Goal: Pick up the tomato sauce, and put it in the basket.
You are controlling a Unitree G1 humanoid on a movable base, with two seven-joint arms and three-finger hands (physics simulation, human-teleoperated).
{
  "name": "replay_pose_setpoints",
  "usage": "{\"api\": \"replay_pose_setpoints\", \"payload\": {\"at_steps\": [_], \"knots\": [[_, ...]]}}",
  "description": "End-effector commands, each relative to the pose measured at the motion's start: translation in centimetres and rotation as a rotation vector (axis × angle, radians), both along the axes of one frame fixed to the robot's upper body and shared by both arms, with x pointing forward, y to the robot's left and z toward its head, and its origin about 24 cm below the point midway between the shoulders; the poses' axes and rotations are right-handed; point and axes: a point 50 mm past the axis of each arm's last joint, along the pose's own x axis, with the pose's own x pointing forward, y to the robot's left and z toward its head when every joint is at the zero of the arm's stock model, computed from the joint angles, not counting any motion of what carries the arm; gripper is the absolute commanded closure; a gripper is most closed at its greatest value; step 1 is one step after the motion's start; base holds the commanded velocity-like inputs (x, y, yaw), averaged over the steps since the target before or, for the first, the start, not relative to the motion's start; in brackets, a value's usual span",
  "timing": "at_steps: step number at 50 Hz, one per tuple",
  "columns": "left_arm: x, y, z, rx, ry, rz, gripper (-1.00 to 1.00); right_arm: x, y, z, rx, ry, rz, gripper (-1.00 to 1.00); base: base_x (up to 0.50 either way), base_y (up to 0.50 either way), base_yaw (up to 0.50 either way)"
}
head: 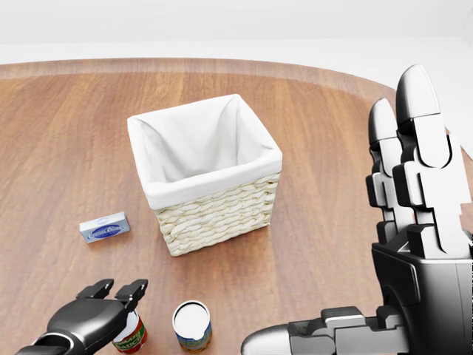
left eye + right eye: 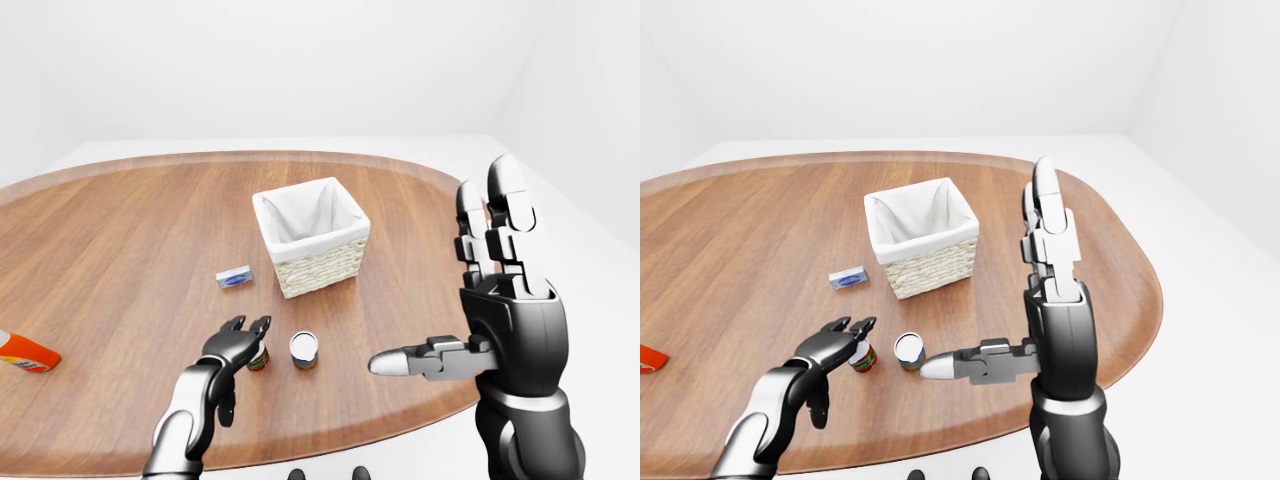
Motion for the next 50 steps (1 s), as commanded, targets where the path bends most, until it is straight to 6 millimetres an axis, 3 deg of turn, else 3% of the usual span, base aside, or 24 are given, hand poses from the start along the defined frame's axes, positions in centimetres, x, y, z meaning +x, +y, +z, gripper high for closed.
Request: {"api": "replay_pose_setpoints", "payload": {"at_steps": [1,24,50], "knots": [[0.3,-0.4,-0.2,0.012,-0.004,-0.014,-1.0,0.1,0.0,-0.3,0.001,0.015,0.002,-1.0,0.0,0.0,0.0],[1.7,-0.8,-2.3,0.066,0.017,-0.043,-1.0,0.2,-0.1,-0.3,0.002,0.015,0.0,-1.0,0.0,0.0,0.0],[0.9,-0.3,-5.3,0.119,0.052,-0.051,-1.0,0.2,-0.1,-0.3,0.003,0.019,-0.002,-1.0,0.0,0.0,0.0]]}}
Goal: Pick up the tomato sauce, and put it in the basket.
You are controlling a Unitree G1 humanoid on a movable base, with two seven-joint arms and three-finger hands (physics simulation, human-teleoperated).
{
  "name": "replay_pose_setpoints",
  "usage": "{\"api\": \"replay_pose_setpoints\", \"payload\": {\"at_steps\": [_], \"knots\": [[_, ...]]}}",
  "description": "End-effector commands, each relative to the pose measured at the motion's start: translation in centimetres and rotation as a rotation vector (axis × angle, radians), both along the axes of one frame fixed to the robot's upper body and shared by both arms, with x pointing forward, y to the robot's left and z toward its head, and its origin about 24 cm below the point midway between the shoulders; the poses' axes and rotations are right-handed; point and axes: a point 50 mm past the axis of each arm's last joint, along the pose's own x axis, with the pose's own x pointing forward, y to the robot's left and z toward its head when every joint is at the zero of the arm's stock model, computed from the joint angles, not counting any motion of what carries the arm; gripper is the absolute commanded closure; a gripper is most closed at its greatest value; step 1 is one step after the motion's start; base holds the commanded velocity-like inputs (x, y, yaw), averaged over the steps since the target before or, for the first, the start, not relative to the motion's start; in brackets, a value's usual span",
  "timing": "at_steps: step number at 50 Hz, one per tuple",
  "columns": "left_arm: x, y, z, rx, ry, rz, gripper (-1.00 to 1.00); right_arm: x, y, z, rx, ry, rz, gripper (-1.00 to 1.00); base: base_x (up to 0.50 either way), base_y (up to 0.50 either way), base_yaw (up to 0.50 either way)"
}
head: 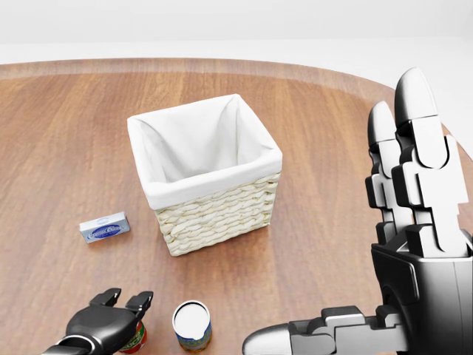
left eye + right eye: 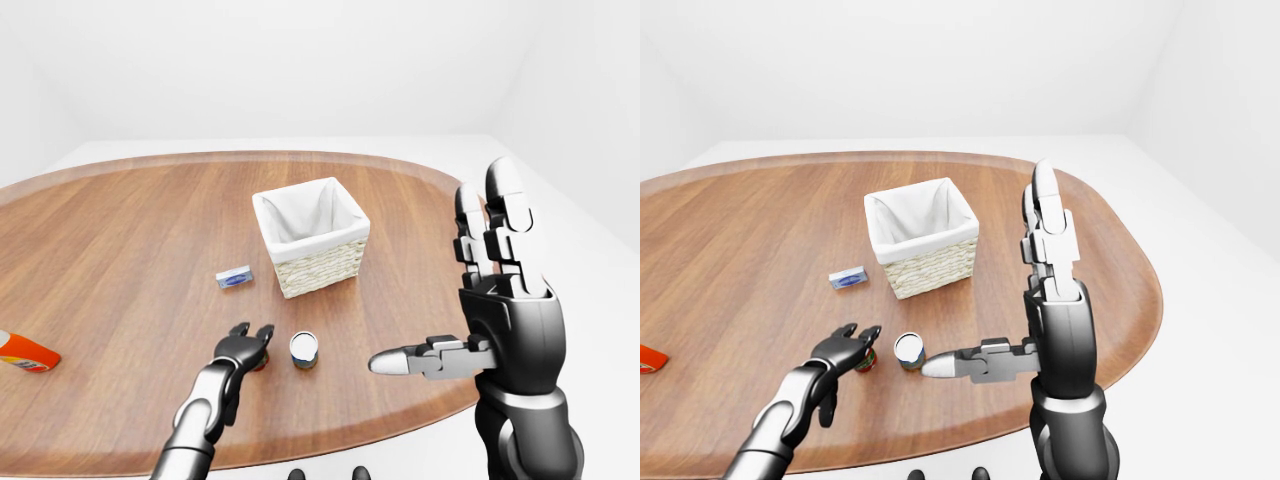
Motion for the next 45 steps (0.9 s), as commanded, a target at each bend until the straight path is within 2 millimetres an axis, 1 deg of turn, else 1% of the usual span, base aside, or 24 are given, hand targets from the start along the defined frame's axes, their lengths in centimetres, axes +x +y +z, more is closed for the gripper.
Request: {"api": "replay_pose_setpoints", "payload": {"at_steps": [1,4,8,11,14,16,17,25,35,36,38,39,40,41,45], "knots": [[-0.2,0.0,-1.2,0.023,0.011,-0.012,-1.0,0.0,0.0,-0.1,0.001,0.006,-0.001,-1.0,0.0,0.0,0.0],[-0.2,0.0,-1.5,0.031,0.008,-0.018,-1.0,0.1,0.0,-0.2,0.002,0.009,0.0,-1.0,0.0,0.0,0.0],[-0.6,-0.2,-1.9,0.03,0.02,-0.024,-1.0,0.1,0.0,-0.3,0.003,0.015,-0.002,-1.0,0.0,0.0,0.0],[-0.7,-0.2,-2.6,0.043,0.027,-0.031,-1.0,0.1,0.0,-0.3,0.003,0.015,-0.002,-1.0,0.0,0.0,0.0],[-0.7,-0.2,-2.7,0.039,0.033,-0.03,-1.0,0.2,-0.1,-0.4,0.004,0.023,-0.003,-1.0,0.0,0.0,0.0],[-0.7,-0.2,-2.8,0.041,0.029,-0.031,0.55,0.2,0.0,-0.5,0.004,0.026,-0.003,-1.0,0.0,0.0,0.0],[-0.7,-0.2,-2.8,0.039,0.031,-0.03,1.0,0.2,0.0,-0.5,0.004,0.027,-0.002,-1.0,0.0,0.0,0.0],[-0.9,-0.2,-3.0,0.04,0.041,-0.031,1.0,0.1,0.0,-0.3,0.004,0.016,0.0,-1.0,0.0,0.0,0.0],[-0.7,-0.3,-2.9,0.038,0.03,-0.033,1.0,0.1,0.0,-0.2,0.005,0.014,0.0,-1.0,0.0,0.0,0.0],[-0.5,-0.4,-2.6,0.024,0.02,-0.028,1.0,0.1,0.0,-0.3,0.005,0.017,-0.001,-1.0,0.0,0.0,0.0],[0.3,-0.9,-1.2,-0.045,-0.072,-0.011,1.0,0.1,0.0,-0.3,0.005,0.019,0.0,-1.0,0.0,0.0,0.0],[0.3,-1.0,-1.1,-0.048,-0.074,-0.011,1.0,0.1,0.0,-0.3,0.005,0.018,0.0,-1.0,0.0,0.0,0.0],[-0.1,-1.2,-0.1,-0.103,-0.055,0.006,1.0,0.1,0.0,-0.3,0.005,0.016,0.0,-1.0,0.0,0.0,0.0],[-0.3,-1.3,0.7,-0.109,-0.07,0.0,1.0,0.2,0.0,-0.3,0.004,0.018,0.0,-1.0,0.0,0.0,0.0],[-0.2,-1.3,3.0,-0.123,-0.124,-0.005,1.0,0.1,0.0,-0.3,0.004,0.017,0.0,-1.0,0.0,0.0,0.0]]}}
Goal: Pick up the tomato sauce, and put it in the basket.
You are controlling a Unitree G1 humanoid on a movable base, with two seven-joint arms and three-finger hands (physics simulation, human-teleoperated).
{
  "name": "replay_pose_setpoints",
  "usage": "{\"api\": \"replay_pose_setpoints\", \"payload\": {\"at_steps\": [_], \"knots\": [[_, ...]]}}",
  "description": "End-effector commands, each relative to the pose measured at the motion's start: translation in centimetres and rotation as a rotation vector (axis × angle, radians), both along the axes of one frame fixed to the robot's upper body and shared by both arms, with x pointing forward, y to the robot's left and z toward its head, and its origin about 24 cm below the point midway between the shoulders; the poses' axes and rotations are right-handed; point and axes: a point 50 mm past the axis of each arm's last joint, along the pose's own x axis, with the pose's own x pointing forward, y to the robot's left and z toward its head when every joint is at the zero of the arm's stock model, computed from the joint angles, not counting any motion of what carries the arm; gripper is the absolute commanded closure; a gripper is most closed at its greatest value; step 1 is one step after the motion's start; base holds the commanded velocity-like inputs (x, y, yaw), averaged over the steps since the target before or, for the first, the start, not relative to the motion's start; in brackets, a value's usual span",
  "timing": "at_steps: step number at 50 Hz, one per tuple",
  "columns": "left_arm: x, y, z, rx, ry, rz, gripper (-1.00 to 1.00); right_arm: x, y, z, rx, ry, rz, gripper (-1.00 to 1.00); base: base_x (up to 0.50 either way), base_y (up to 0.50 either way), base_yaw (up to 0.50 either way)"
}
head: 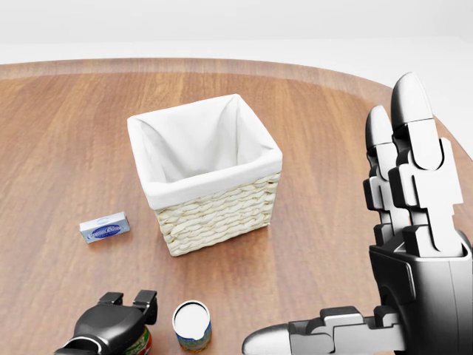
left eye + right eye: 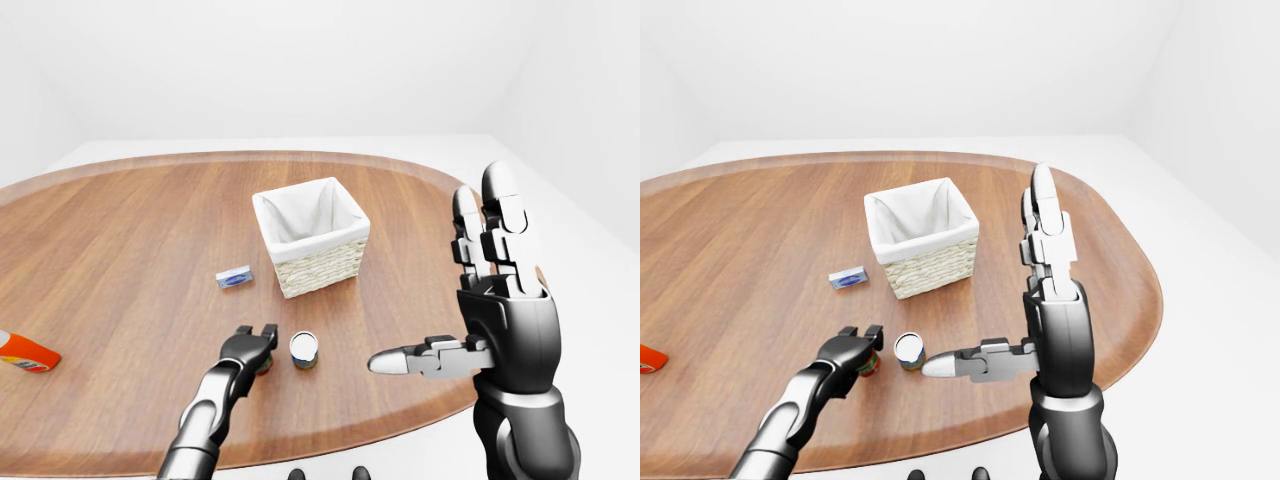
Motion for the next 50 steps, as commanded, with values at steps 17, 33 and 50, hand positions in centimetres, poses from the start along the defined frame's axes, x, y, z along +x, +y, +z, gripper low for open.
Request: {"api": "replay_pose_setpoints", "payload": {"at_steps": [17,33,50], "knots": [[-0.6,-0.1,11.4,-0.227,-0.23,0.008,1.0,-0.1,0.0,0.3,-0.003,-0.016,0.0,-1.0,0.0,0.0,0.0],[0.6,-4.7,21.2,-0.554,-0.637,-0.217,1.0,-0.1,0.0,0.1,-0.002,-0.008,0.0,-1.0,0.0,0.0,0.0],[3.2,-9.6,31.6,-0.574,-0.913,-0.361,1.0,-0.2,-0.1,0.1,0.002,-0.001,-0.001,-1.0,0.0,0.0,0.0]]}}
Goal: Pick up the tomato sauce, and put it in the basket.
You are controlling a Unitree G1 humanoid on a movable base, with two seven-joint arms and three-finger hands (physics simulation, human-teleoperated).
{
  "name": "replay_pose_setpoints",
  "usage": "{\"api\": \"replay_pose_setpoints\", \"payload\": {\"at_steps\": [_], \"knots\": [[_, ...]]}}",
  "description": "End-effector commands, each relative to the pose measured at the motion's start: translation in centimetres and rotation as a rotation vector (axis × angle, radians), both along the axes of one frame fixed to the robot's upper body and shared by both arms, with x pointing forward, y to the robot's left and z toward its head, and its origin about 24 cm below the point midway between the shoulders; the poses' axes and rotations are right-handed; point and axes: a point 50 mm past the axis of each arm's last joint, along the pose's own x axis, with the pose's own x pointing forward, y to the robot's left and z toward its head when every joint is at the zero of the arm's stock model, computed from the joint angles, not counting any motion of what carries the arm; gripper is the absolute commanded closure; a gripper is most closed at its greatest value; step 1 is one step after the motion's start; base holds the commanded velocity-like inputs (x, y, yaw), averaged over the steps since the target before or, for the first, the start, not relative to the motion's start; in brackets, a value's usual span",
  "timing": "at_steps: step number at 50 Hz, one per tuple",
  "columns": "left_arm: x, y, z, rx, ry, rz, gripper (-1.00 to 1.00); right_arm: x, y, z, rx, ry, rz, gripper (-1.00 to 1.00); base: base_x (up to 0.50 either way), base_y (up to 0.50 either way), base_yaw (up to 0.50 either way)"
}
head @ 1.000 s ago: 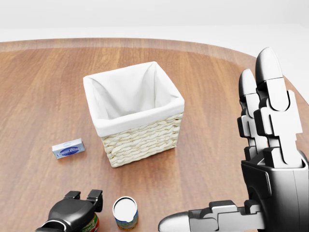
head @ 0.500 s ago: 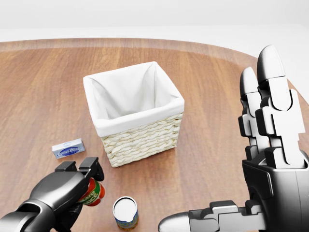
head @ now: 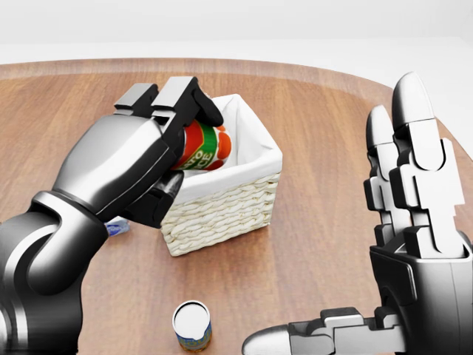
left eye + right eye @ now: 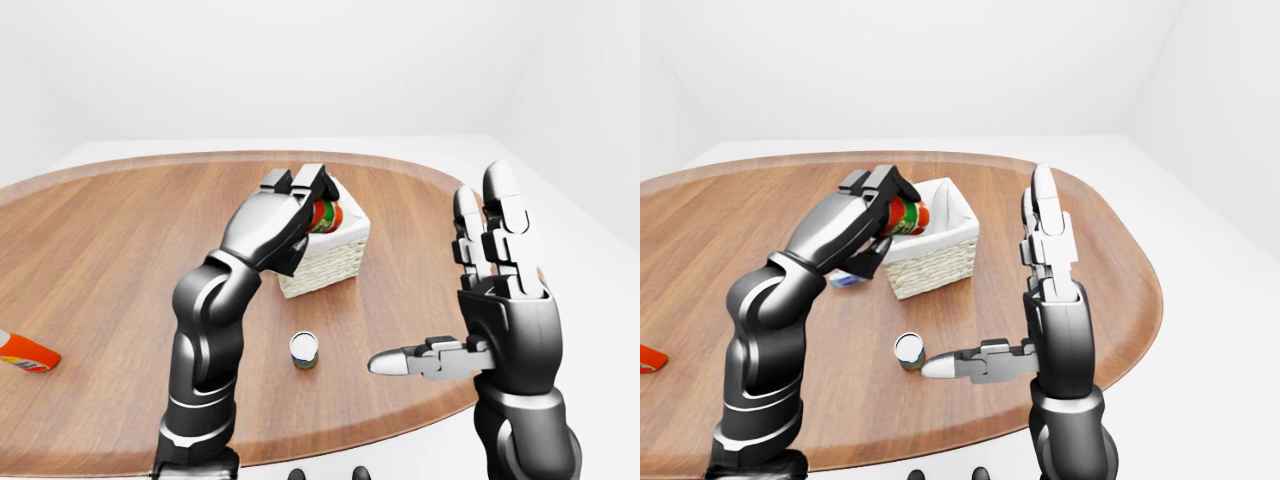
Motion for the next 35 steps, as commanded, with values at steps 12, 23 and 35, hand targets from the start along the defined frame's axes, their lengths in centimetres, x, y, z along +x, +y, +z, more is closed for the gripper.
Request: {"api": "replay_pose_setpoints", "payload": {"at_steps": [12,23,35], "knots": [[6.2,-5.0,9.4,-0.074,-0.221,0.024,1.0,0.0,-0.1,-0.2,0.007,0.013,0.0,-1.0,0.0,0.0,0.0],[10.9,-6.7,12.3,-0.092,-0.246,0.135,1.0,-0.2,-0.4,-0.1,0.012,0.007,-0.002,-1.0,0.0,0.0,0.0],[14.3,-6.5,11.8,0.046,-0.255,0.279,1.0,-0.7,-0.5,0.6,0.015,-0.026,-0.001,-1.0,0.0,0.0,0.0]]}}
